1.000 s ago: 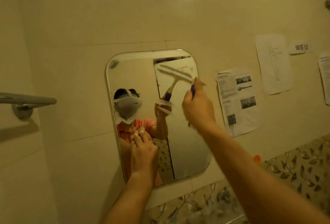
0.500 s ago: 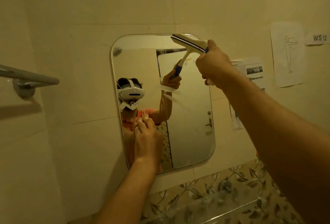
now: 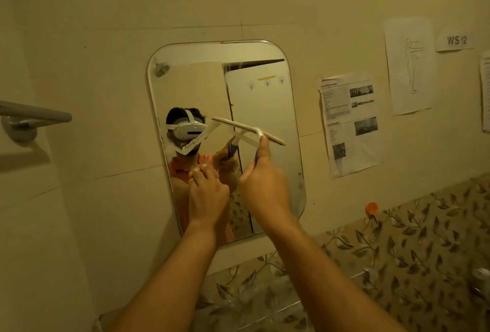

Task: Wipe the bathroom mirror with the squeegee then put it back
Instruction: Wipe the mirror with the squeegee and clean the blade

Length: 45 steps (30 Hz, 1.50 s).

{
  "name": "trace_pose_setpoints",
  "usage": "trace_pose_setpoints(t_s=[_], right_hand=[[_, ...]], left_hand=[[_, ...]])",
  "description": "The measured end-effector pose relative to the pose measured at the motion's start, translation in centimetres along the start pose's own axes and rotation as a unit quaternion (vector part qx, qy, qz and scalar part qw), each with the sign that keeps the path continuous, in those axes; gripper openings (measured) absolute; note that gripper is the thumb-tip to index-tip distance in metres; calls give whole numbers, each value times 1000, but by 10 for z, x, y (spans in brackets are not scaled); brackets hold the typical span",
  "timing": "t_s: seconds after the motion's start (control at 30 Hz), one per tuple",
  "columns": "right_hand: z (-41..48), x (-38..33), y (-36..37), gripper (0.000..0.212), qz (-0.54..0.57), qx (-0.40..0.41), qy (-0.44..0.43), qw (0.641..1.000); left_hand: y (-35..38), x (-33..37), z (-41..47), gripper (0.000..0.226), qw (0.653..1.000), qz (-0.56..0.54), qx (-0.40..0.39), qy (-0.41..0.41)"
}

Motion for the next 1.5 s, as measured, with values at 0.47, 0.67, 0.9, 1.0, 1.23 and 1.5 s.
trace_pose_setpoints(t_s=[0.47,0.67,0.9,1.0,1.23,1.5], right_hand=[[32,38,-42,63,95,84,85,988],[-3,47,-2,64,82,90,85,989],[-15,24,-14,62,125,102,43,986],[27,-21,-44,61,115,109,-28,987],[114,-112,-83,58,-3,50,-104,993],[107,-121,-69,71,-52,-23,-103,993]], left_hand=[[-10,4,-6,45,1000,9,6,-5],[-9,5,-6,45,1000,3,3,2],[-11,4,-9,38,1000,2,6,9],[-12,1,-7,31,1000,-3,21,4],[-11,3,-6,37,999,30,36,-21],[-8,4,-5,32,999,10,32,-19]])
Point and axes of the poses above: each hand's wrist, its own z-axis towards the middle knuckle, its own y-axis out of the palm, x = y × z, the point moved 8 cm from there along z, towards the middle knuckle, and after that the axes turned 1 degree about -z, right-handed, at the moved point
